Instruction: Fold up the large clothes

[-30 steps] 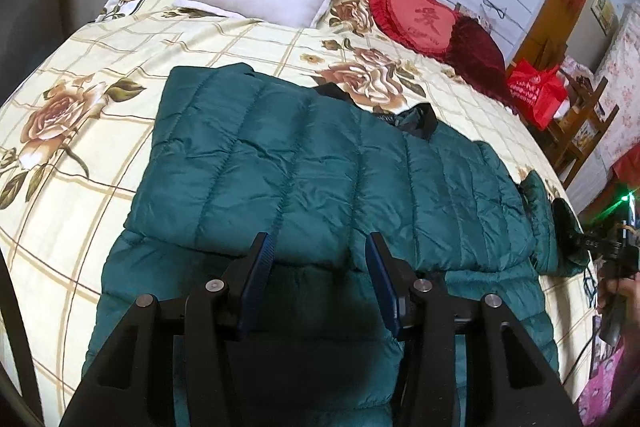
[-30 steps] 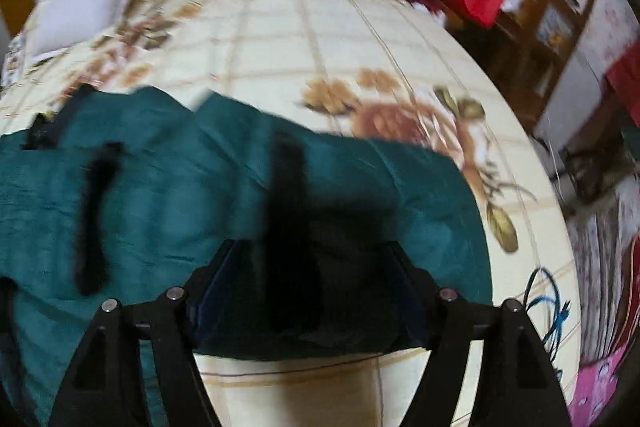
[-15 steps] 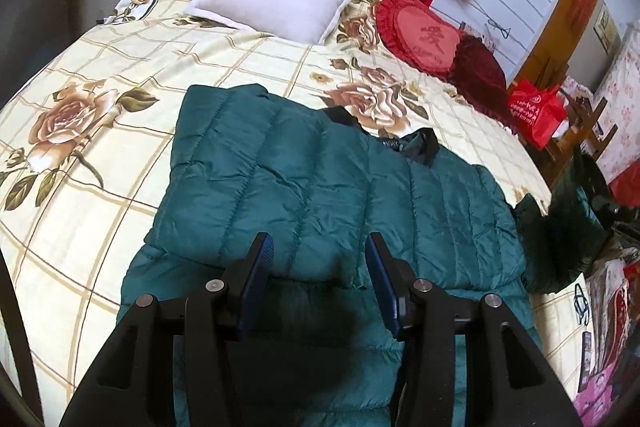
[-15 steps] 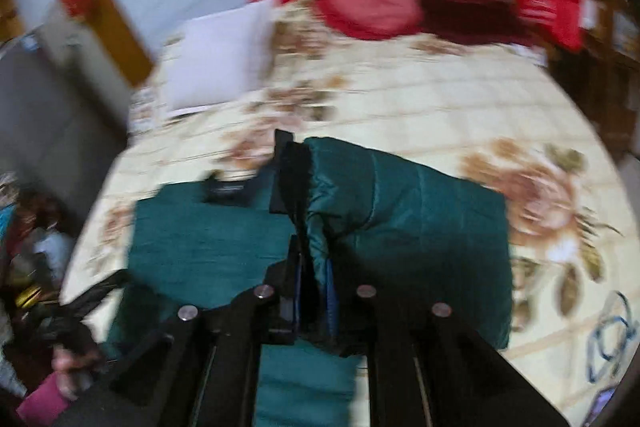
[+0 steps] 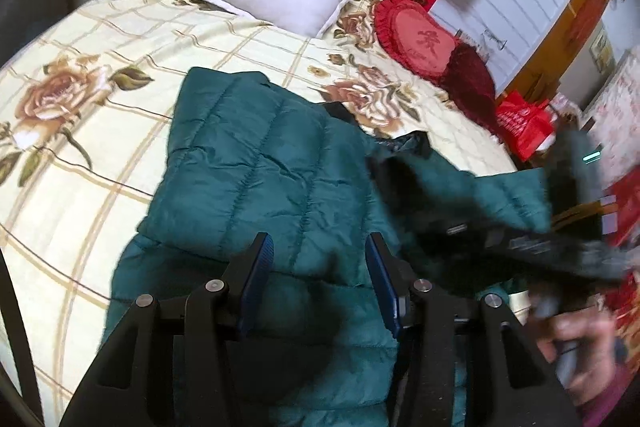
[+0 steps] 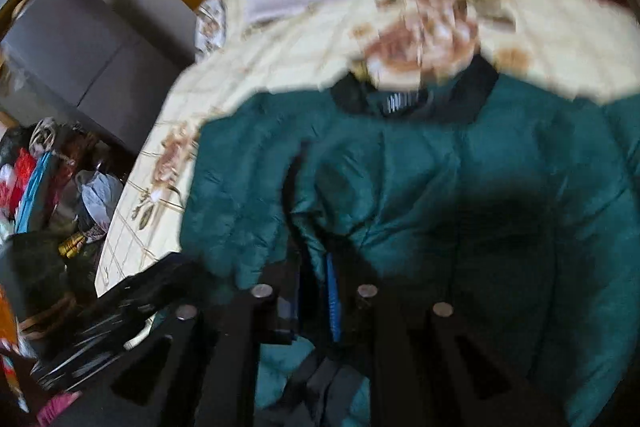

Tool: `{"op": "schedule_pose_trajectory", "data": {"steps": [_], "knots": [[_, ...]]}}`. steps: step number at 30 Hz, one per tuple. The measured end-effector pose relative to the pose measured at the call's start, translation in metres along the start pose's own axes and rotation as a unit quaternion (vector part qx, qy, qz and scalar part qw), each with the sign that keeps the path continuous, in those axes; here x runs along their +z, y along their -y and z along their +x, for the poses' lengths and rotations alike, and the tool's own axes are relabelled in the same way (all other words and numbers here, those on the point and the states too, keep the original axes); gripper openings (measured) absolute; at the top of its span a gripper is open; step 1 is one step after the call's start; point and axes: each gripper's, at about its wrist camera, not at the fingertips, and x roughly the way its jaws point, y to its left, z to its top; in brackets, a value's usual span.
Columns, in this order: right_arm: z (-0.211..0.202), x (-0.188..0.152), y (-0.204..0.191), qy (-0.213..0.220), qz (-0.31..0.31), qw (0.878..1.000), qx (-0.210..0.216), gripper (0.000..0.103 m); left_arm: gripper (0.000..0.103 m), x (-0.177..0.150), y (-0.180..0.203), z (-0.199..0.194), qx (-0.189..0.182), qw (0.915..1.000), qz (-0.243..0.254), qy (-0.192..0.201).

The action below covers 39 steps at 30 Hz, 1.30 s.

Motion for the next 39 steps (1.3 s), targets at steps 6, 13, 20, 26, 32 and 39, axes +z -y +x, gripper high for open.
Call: {"op": "schedule_pose_trajectory", "data": {"steps": [6,13,20,26,32,39], "knots": [[-0.041,0.001,-0.010,0.030,-0.018,0.999,0.015,0.065,0.042,0.004,0.015,-0.001,-0.058,0.9982,-0.016,-0.001],[-0.147,-0.008,-0.005,0.094,-0.050,0.994,-0.018,0.070,0.050,0.001,0.054,0.025,-0.063,0.9977,-0.015,-0.020],[-0.209,-0.021,0.027,0.146,-0.039,0.984,-0.094,0.074,0.000,-0.003,0.081,0.066,-0.022,0.9974,0.015,-0.067],[-0.208,-0.022,0.063,0.157,-0.002,0.977,-0.143,0.074,0.000,0.022,0.067,0.012,0.001,0.9989,0.044,0.014],[-0.145,-0.010,0.068,0.132,0.004,0.982,-0.132,0.074,0.000,0.043,0.007,-0.003,0.076,0.9960,0.037,0.029],[-0.050,-0.011,0.056,0.076,-0.038,0.975,-0.205,0.073,0.000,0.028,-0.037,0.034,0.090,0.9958,-0.002,-0.016]]}}
